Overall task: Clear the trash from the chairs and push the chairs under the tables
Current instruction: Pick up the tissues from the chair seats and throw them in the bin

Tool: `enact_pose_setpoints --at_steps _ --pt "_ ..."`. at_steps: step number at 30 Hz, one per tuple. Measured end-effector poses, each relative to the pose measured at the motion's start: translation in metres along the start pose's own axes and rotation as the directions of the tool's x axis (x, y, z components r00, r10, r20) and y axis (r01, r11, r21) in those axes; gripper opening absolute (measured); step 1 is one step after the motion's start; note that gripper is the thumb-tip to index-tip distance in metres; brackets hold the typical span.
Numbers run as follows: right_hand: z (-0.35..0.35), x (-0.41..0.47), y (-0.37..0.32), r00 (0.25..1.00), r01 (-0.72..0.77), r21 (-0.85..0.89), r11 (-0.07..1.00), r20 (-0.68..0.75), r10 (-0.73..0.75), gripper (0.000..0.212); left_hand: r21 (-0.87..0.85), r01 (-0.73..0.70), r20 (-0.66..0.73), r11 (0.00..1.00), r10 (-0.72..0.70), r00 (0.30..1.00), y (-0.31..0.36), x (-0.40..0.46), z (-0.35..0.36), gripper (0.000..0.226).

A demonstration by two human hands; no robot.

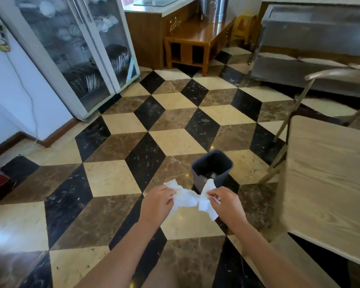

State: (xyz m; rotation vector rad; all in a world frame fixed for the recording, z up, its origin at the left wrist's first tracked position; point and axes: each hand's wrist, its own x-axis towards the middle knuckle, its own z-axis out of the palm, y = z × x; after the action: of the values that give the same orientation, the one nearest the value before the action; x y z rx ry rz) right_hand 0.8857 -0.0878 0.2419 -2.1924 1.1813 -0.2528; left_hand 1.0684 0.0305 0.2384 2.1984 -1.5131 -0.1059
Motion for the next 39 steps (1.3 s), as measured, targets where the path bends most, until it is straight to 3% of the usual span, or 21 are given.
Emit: enact_pose_setpoints --at_steps 8,14,23,28,32,37,39 --pt "0.005 0.138 0.037 0.971 -0.24 0.024 0.97 -0.01 0.241 0.024 -0.107 0.02 0.215 0.994 0.003 0.977 -0.042 0.159 0.084 0.018" --pt "0.005 0.234 0.052 0.885 -0.463 0.079 0.883 -0.013 0.466 0.022 -0.095 -0.016 0.378 0.995 0.051 0.924 -0.063 0.278 0.122 0.021" --pt "0.082 0.36 0.157 0.79 -0.613 0.069 0.787 0.073 0.608 0.023 -0.029 -0.057 0.606 0.998 0.063 0.793 -0.086 0.38 0.267 0.026" --pt "0.171 0.422 0.246 0.8 -0.572 -0.081 0.817 0.169 0.576 0.018 -0.012 -0.055 0.654 0.998 0.049 0.754 -0.115 0.393 0.39 0.028" --pt "0.237 0.45 0.306 0.814 -0.57 -0.025 0.821 0.114 0.569 0.02 0.034 -0.121 0.686 0.992 0.065 0.724 -0.146 0.396 0.477 0.028" --pt "0.29 0.471 0.355 0.807 -0.544 -0.187 0.818 0.151 0.571 0.02 0.101 -0.277 0.747 0.955 0.111 0.656 -0.171 0.399 0.547 0.021" --pt "0.292 0.473 0.358 0.818 -0.538 -0.19 0.821 0.118 0.563 0.02 0.091 -0.276 0.756 0.957 0.114 0.644 -0.176 0.398 0.558 0.023"
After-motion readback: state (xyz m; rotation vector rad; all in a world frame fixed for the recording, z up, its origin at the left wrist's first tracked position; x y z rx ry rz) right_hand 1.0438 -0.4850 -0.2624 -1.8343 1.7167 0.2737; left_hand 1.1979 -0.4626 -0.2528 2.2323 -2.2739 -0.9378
